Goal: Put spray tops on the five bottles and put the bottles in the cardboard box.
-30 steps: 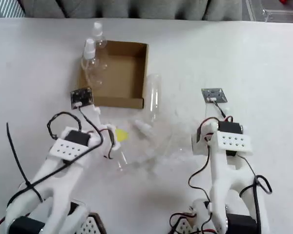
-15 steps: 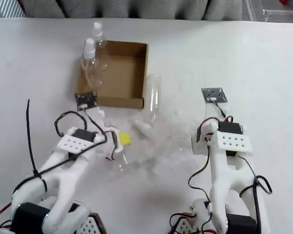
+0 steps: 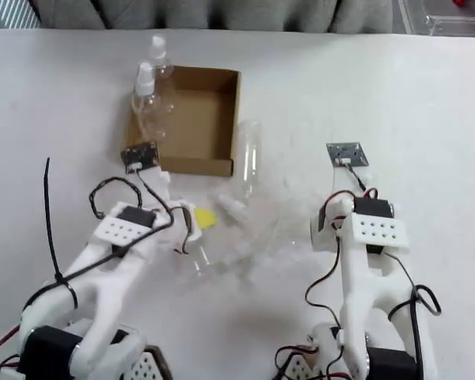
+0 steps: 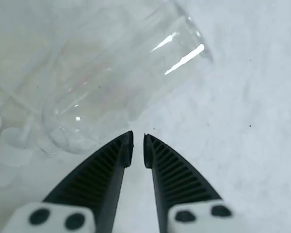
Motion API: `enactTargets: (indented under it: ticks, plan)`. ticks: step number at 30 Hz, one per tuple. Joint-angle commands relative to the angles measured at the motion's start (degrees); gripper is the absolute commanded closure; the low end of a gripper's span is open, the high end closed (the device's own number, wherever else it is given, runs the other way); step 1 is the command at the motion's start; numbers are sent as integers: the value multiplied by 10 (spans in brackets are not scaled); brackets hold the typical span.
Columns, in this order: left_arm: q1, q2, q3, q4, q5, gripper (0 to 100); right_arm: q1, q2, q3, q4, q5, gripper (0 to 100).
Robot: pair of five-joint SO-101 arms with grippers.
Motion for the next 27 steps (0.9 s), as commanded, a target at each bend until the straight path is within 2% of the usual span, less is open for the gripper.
enactTargets:
  ticks: [1, 22, 27]
  plan:
    - [4, 2, -30, -11, 4, 661, 4, -17, -2, -5, -4, 983]
    - [8, 5, -47, -10, 4, 661, 3, -17, -2, -5, -4, 983]
    - [5, 82, -100, 15, 4, 661, 3, -17, -2, -6, -4, 983]
